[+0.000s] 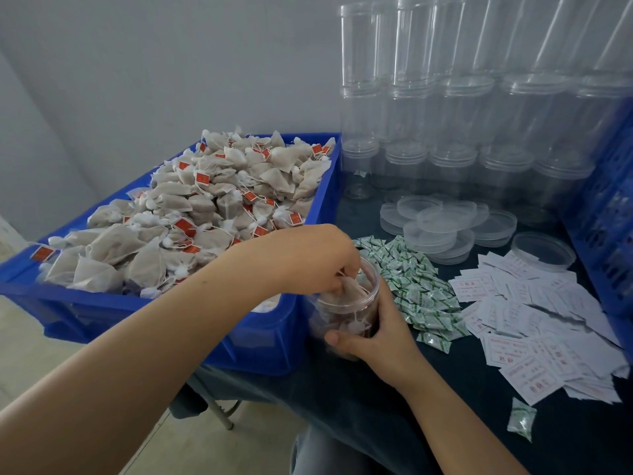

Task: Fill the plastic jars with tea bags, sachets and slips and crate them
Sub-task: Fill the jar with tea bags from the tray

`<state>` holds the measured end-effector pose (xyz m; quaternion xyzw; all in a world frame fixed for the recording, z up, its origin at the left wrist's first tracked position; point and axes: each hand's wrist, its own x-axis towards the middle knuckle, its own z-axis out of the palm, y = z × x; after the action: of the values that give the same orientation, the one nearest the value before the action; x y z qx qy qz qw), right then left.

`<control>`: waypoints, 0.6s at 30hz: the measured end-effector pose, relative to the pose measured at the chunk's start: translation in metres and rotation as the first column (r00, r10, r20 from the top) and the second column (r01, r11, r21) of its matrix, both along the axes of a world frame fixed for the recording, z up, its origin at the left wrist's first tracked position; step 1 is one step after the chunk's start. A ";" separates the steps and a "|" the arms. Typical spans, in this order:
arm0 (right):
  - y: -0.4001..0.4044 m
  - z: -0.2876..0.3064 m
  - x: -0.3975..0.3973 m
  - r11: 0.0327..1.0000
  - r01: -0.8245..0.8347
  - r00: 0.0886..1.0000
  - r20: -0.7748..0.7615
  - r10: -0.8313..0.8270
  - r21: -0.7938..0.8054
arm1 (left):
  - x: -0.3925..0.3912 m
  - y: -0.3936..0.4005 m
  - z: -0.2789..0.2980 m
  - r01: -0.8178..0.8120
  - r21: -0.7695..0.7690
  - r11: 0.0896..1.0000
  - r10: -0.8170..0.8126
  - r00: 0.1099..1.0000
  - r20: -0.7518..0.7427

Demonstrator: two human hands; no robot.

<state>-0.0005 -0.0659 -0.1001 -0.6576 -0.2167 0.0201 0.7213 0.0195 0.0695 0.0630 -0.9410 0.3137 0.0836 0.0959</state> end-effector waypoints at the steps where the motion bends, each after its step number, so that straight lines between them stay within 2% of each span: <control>1: 0.000 0.000 0.000 1.000 0.003 1.000 -0.003 -0.003 0.004 | 0.001 -0.002 -0.001 0.007 0.013 1.000 -0.007 1.000 -0.003; 9: 0.001 0.005 0.001 0.996 0.076 0.996 0.046 -0.078 0.039 | 0.008 -0.015 0.008 0.000 -0.030 1.000 -0.003 0.994 -0.107; 18: -0.003 0.011 -0.002 0.995 0.046 0.996 -0.077 -0.039 0.088 | 0.015 -0.024 0.020 -0.020 0.059 0.998 0.038 0.946 -0.322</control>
<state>-0.0024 -0.0687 -0.0887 -0.6276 -0.1759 0.0199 0.7582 0.0341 0.0459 0.0832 -0.9161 0.3089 0.2466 0.0676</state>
